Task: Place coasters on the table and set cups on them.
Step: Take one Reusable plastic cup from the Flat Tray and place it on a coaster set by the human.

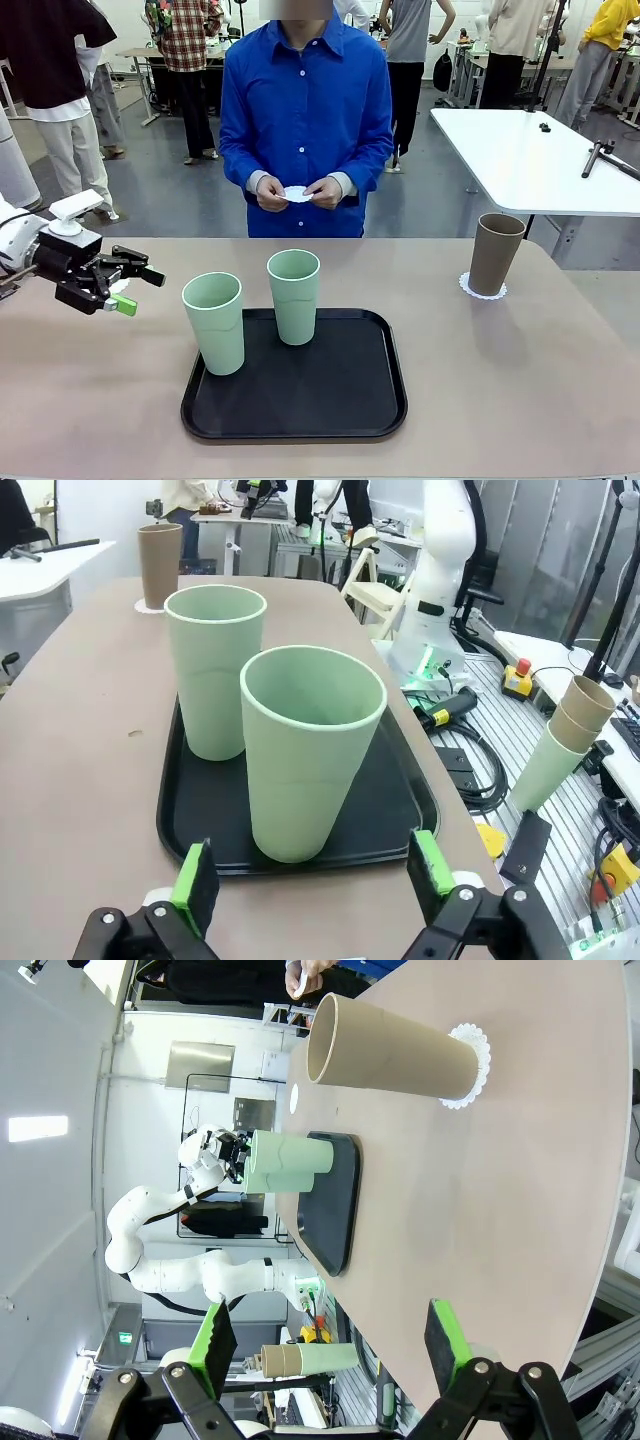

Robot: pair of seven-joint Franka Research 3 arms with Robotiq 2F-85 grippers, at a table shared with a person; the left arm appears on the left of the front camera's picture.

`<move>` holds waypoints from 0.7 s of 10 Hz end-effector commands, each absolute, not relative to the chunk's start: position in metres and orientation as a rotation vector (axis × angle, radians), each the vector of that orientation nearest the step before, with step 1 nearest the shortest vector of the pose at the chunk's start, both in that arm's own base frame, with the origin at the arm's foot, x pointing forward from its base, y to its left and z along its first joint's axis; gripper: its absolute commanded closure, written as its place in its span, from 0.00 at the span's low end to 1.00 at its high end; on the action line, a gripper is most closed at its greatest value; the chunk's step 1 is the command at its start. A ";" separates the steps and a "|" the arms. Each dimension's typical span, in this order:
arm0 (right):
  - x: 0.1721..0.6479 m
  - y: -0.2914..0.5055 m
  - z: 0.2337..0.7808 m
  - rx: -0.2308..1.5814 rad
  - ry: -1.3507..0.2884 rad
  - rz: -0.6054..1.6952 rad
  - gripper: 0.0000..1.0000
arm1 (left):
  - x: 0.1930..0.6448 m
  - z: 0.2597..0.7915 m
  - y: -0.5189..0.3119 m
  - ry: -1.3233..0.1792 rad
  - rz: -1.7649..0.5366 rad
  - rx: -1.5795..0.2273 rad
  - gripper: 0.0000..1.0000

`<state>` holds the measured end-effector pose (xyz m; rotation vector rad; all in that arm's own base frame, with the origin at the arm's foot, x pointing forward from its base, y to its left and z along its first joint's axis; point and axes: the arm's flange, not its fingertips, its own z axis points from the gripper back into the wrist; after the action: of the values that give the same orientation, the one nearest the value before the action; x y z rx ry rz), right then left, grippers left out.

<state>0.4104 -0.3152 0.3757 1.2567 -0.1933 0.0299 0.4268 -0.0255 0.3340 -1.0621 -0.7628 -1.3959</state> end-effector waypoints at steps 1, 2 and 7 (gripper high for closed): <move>0.411 -0.315 0.376 1.250 -0.195 0.026 0.00 | 0.426 0.334 -0.025 -0.762 -1.393 -1.068 0.00; 0.411 -0.315 0.376 1.250 -0.195 0.026 0.00 | 0.426 0.334 -0.025 -0.762 -1.393 -1.068 0.00; 0.411 -0.315 0.376 1.250 -0.195 0.026 0.00 | 0.426 0.334 -0.025 -0.762 -1.393 -1.068 0.00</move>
<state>0.4104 -0.3153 0.3757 1.2567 -0.1935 0.0298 0.4264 -0.0260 0.3329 -1.0602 -0.7555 -1.3932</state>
